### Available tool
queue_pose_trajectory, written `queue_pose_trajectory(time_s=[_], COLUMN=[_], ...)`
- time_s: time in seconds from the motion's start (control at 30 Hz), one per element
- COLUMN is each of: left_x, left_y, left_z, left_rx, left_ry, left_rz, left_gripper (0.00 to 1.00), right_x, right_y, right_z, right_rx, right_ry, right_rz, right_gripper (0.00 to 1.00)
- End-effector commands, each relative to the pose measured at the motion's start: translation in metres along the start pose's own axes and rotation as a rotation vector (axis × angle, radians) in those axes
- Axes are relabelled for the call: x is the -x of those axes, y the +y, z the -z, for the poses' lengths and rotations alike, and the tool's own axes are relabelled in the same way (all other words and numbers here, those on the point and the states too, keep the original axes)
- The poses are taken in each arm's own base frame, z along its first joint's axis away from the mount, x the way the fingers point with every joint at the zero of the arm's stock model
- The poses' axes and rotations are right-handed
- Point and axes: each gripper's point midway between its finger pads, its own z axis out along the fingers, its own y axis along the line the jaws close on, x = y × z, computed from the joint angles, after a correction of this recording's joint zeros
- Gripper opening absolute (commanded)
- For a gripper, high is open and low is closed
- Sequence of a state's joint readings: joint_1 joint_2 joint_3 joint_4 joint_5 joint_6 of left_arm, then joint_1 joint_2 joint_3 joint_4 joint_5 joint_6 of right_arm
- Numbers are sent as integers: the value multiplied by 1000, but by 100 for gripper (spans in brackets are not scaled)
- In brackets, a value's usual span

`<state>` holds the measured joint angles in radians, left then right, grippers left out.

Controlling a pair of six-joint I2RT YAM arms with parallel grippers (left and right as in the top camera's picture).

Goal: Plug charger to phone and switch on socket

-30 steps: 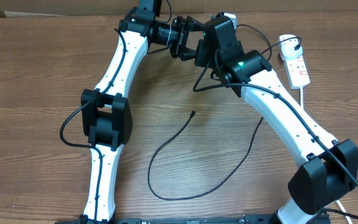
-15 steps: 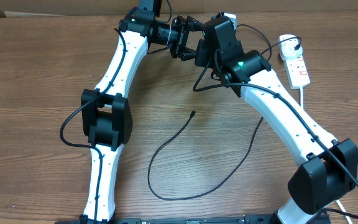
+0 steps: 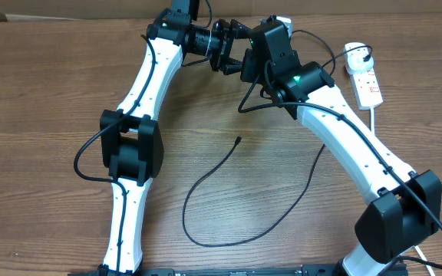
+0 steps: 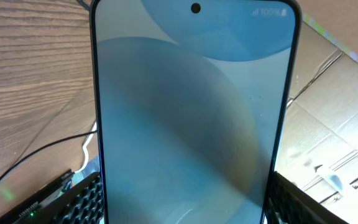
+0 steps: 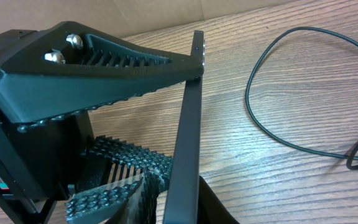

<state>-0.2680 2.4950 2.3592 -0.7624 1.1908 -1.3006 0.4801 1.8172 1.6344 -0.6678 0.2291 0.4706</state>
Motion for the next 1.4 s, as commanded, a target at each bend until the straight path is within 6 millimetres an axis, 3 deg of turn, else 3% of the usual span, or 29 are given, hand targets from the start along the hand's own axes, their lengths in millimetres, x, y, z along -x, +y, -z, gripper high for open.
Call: queue_pose_trajectory(time_s=[0.0, 0.87, 1.37], left_x=[-15, -13, -2], left_y=[-13, -12, -11], left_z=[-4, -4, -4], left_rx=[-14, -11, 4], left_ry=[34, 23, -41], left_rz=[-84, -88, -136], left_gripper=[66, 70, 92], right_x=[5, 5, 7], right_y=[5, 5, 2], right_z=[-2, -2, -2], right_rx=[11, 10, -10], right_ry=[-11, -12, -23], right_rz=[-3, -3, -3], right_gripper=[16, 11, 8])
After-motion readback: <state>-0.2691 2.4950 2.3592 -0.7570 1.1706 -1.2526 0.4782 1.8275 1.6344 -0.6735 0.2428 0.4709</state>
